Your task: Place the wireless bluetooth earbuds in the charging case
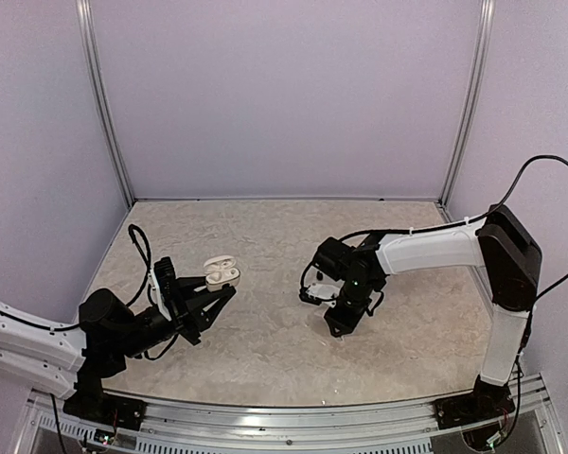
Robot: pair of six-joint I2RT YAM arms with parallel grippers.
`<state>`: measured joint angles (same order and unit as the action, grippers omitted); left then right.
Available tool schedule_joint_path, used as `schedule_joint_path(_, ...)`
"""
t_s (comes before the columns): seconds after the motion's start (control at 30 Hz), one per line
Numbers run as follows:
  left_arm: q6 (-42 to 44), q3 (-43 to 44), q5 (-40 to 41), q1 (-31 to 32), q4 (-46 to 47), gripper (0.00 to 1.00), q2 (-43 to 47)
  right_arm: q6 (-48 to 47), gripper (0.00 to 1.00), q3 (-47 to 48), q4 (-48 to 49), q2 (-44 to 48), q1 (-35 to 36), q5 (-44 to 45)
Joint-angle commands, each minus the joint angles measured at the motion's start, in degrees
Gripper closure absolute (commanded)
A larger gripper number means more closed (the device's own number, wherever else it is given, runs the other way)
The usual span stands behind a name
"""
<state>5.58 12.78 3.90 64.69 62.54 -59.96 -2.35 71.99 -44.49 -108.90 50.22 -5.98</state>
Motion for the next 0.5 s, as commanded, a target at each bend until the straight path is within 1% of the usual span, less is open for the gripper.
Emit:
schedule_joint_path(0.0, 0.15, -0.56, 0.53, -0.26, 1.23, 0.89, 0.64, -0.37, 0.79, 1.38, 0.72, 0.76, 0.67, -0.44)
schedule_joint_path(0.27, 0.09, -0.77, 1.27, -0.39, 1.82, 0.9, 0.98, -0.41, 0.82, 0.63, 4.47, 5.62, 0.76, 0.12)
schedule_joint_path(0.47, -0.68, -1.0, 0.4, -0.91, 2.51, 0.9, 0.99, -1.18, 0.85, -0.87, 12.25, 15.22, 1.83, 4.07)
